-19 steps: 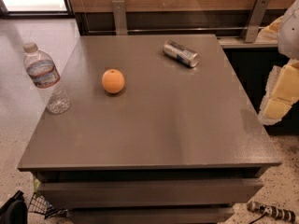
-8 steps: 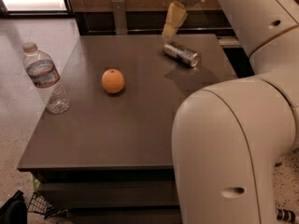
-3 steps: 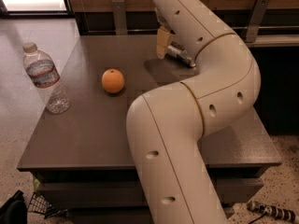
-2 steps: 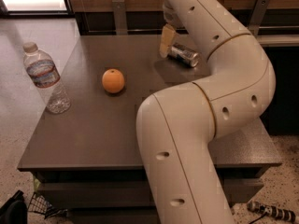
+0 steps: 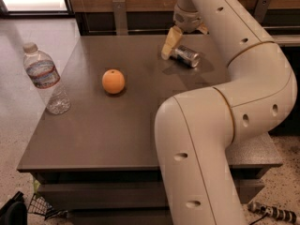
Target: Place redbull can upright
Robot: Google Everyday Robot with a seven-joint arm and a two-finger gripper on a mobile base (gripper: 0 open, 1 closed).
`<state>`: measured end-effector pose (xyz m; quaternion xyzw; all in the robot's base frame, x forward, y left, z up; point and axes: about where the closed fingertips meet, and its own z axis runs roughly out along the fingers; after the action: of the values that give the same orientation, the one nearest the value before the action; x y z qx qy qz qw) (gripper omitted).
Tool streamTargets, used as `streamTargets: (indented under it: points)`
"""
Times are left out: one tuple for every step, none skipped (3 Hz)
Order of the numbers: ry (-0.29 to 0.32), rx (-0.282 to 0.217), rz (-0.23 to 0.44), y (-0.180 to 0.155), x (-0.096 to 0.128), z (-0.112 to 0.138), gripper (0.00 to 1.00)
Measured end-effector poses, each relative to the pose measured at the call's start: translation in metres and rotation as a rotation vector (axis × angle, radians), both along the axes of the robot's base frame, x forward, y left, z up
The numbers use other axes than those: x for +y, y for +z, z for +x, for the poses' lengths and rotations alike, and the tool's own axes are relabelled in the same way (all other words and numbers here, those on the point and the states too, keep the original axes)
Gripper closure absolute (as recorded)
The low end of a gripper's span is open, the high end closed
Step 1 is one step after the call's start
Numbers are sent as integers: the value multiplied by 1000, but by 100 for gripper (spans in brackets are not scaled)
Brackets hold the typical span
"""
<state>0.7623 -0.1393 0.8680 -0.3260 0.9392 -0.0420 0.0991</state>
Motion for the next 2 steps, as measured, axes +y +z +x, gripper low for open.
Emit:
streamTargets:
  points:
    - [20,21,54,-3,18,-4,0]
    - [109,48,78,-12,44,-4,0]
